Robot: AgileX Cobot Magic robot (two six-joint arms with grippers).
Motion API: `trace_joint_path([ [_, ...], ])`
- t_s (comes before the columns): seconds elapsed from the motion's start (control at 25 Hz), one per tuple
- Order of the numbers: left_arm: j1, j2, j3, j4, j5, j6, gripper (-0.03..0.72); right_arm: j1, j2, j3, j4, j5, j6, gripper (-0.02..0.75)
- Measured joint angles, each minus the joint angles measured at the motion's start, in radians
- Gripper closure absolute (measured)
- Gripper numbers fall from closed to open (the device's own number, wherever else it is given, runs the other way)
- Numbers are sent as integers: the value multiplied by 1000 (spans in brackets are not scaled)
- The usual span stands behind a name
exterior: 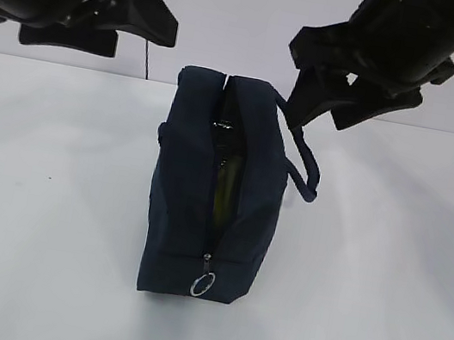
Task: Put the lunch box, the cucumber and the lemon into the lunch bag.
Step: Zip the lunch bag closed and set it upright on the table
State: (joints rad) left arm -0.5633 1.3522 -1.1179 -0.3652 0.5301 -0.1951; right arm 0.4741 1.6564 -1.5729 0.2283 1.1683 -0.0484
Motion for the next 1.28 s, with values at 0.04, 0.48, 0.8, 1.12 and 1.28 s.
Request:
trace_joint_path([
  [0.04,0,-20,0,16,31,0,188,0,-11,0,-2,12,-5,264],
  [0.48,0,-217,5,83,336,0,207,0,-262,270,49,34,-18,264],
  [0.8,0,-474,206,81,340,0,213,0,-632,580,125,15,10,264],
  [1.12,0,-573,282,79,322,0,216,0,-765,612,132,-113,14,264],
  [1.28,0,-573,284,81,322,0,220,0,-719,612,217,-96,-68,264],
])
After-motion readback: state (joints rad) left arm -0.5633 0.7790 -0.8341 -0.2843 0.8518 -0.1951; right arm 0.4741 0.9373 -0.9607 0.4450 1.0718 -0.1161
